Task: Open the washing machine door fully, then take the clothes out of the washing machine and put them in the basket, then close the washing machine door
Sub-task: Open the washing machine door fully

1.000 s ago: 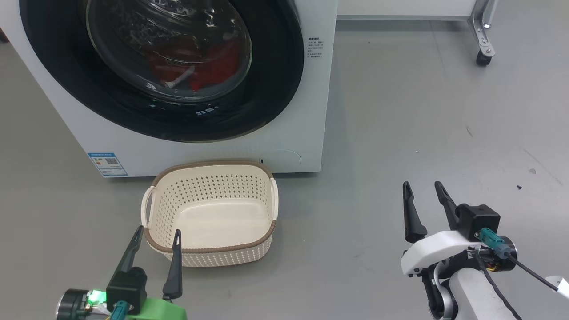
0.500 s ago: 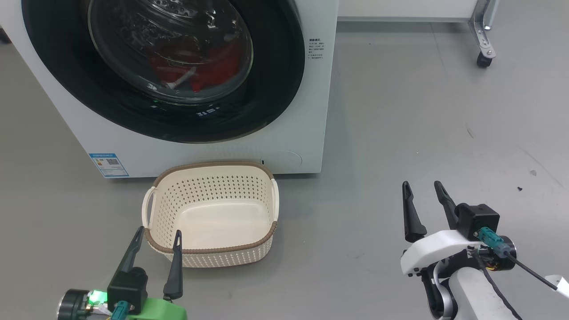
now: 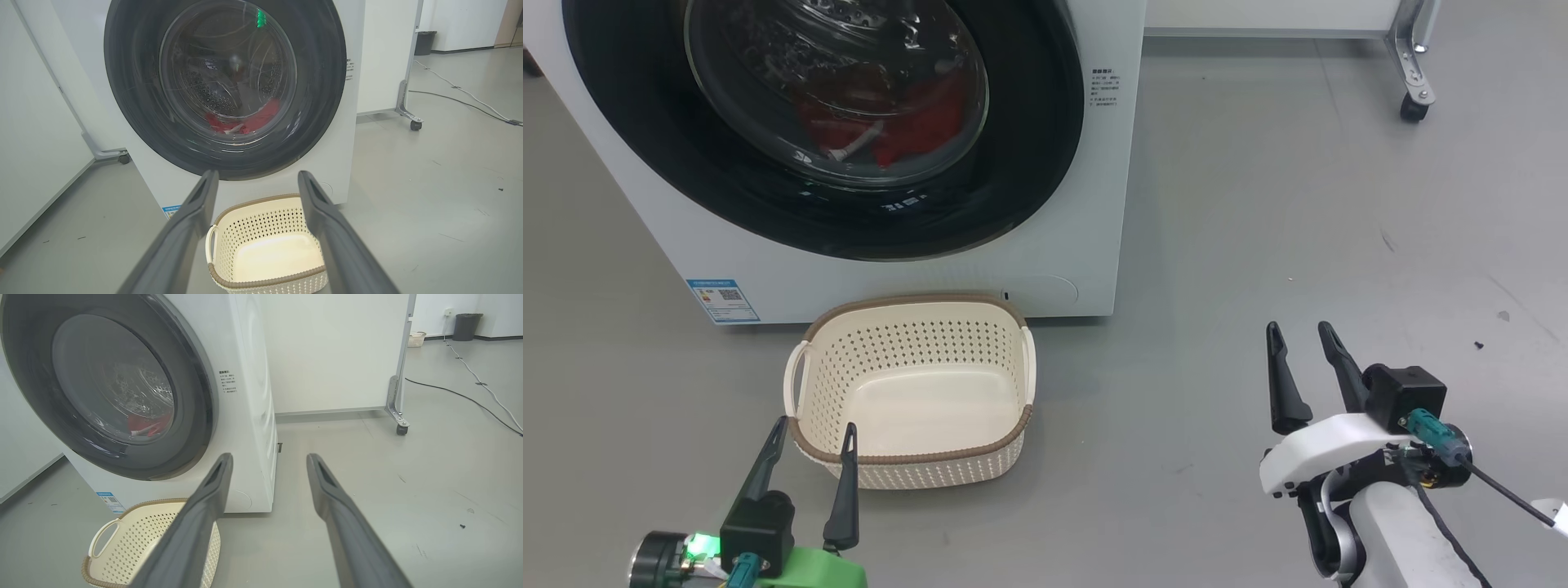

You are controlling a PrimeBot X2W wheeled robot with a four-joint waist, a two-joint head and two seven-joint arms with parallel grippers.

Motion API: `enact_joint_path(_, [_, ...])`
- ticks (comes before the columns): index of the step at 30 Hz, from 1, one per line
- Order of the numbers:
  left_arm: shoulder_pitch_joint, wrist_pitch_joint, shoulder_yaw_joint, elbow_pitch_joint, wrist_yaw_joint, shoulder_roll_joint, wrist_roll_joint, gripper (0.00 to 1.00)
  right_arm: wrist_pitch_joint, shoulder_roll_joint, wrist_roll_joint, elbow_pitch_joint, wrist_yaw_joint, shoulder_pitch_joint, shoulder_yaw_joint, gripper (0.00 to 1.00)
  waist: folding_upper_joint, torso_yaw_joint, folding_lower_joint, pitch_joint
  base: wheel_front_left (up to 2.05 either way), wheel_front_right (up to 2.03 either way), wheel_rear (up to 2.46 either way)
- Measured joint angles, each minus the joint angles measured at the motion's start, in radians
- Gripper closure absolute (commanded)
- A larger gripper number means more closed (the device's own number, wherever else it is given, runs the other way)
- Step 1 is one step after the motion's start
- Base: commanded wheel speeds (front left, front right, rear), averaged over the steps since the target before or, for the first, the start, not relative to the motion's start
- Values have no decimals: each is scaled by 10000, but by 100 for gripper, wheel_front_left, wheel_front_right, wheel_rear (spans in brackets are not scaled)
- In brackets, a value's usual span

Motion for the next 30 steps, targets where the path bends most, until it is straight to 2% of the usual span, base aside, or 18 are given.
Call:
enact_joint_path(1, [-1,0,0,0,0,0,0,0,0,6,31,-38,6,-24,-19,100,0,1,0,9,0,0,0])
enact_joint_path(6, [-6,0,-46,-15,0,0,-12,0,0,21,226,-305,92,-36,-207,100,0,17,0,98,0,0,0])
enact_joint_path(15, [-255,-2,-345,-148,0,-6,-12,0,-2,56,1392,-593,366,-47,-736,100,0,130,0,477,0,0,0])
enact_joint_path(23, [-377,0,-571,-180,2,-6,-100,0,36,125,3058,-667,721,-392,-1522,100,0,327,0,964,0,0,0])
enact_joint_path(30, [-654,-2,-800,-382,77,-8,-291,0,828,109,4249,-752,878,-1186,-2050,100,0,554,0,1478,0,0,0])
